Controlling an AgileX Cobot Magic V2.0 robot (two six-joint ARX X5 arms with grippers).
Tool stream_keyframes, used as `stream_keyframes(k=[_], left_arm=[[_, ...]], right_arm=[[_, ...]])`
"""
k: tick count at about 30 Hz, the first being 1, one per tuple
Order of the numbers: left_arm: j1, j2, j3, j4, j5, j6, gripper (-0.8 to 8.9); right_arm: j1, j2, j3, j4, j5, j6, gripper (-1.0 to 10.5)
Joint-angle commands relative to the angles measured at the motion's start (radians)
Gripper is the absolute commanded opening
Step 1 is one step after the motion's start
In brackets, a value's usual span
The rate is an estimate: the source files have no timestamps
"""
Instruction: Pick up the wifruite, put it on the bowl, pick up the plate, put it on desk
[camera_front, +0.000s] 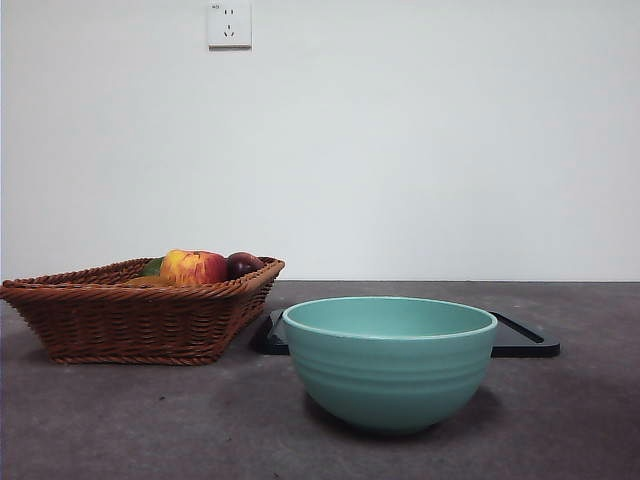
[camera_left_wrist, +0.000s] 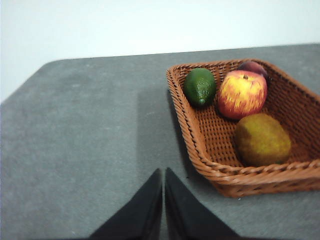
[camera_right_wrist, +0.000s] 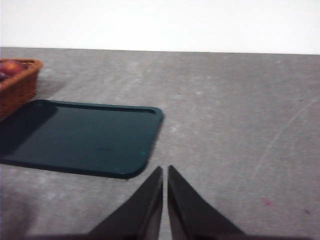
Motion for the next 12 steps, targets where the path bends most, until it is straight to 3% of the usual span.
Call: stream_keyframes(k=[1, 5, 9, 12], left_arm=[[0.001, -0.002, -0.02, -0.005, 0.002, -0.13, 0.08], [0.001, -0.002, -0.02, -0.005, 0.002, -0.207, 0.08], [0.001, -0.002, -0.02, -0.007, 0.003, -0.355, 0.08], [0.001, -0.002, -0.016, -0.013, 0.003, -0.416, 0.08]], right_arm=[[0.0, -0.003, -0.005, 0.0, -0.005, 0.064, 0.1], [0.0, -0.003, -0.005, -0.006, -0.004, 0.09, 0.1], [0.0, -0.003, -0.005, -0.005, -0.005, 0.156, 0.1], [0.0, -0.003, -0.003, -0.005, -0.013, 0.174, 0.1]])
